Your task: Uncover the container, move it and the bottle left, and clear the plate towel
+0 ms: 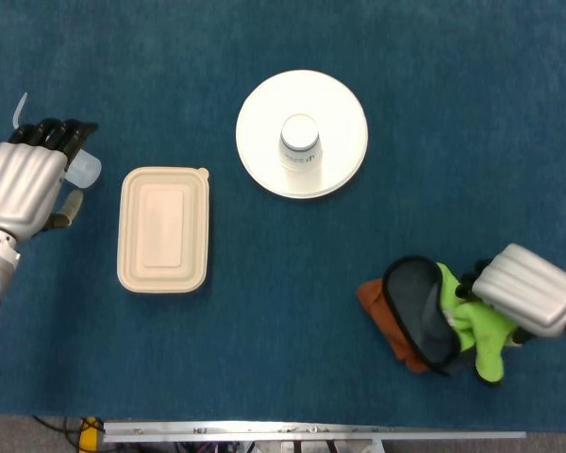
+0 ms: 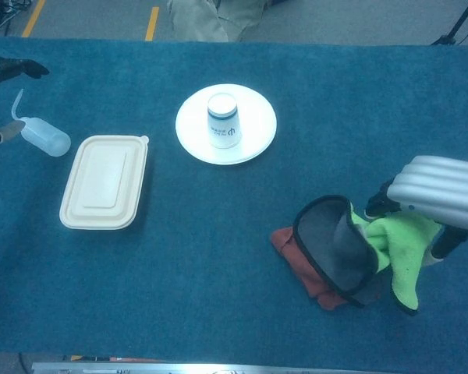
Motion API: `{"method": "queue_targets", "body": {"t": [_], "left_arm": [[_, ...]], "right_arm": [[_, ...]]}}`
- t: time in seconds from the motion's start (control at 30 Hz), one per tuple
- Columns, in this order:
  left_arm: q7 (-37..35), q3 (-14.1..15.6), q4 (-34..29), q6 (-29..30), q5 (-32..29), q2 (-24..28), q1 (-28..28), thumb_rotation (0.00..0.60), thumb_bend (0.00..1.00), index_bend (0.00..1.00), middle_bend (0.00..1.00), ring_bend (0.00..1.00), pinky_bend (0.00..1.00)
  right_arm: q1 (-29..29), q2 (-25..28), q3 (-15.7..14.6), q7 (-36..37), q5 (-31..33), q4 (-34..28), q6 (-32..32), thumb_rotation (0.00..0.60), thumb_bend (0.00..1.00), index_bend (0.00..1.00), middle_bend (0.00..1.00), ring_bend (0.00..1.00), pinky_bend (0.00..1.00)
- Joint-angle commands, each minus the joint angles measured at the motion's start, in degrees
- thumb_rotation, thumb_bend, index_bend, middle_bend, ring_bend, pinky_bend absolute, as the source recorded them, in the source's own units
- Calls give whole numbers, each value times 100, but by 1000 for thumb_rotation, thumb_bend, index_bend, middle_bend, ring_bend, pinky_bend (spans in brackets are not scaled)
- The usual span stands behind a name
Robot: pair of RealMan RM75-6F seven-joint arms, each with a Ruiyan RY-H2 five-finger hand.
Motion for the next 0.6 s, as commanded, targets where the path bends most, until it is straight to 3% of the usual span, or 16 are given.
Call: {"method": "queue_targets", "body": {"t": [0.03, 0.1, 0.17, 0.47, 0.6], "left_arm": [[3, 5, 6, 1, -15, 10, 2, 600, 408, 88, 138, 110, 175], [-2, 9, 12, -8, -33, 19, 3, 600, 408, 88, 136, 109, 175], [0, 11, 27, -22, -46, 19, -5, 600, 408, 84, 134, 107, 175], [-35, -35, 42, -14, -42, 25, -40, 600, 408, 72, 131, 106, 175], [-101, -60, 36, 36, -41, 62, -19, 600, 409, 71, 130, 106, 175]], "right_arm": [[110, 70, 40, -323, 316, -98, -380, 600, 111, 124, 281, 268, 440], [125, 124, 86, -423, 440, -149, -439, 600, 108, 16, 178, 192, 373], [108, 168, 129, -500, 492, -173, -397, 600, 105, 0, 121, 148, 332], [-64, 360, 449, -108, 423, -171, 402, 600, 103, 0, 86, 122, 306], [-201, 422, 678, 62, 677, -114, 788, 600, 105, 0, 89, 122, 306]]}}
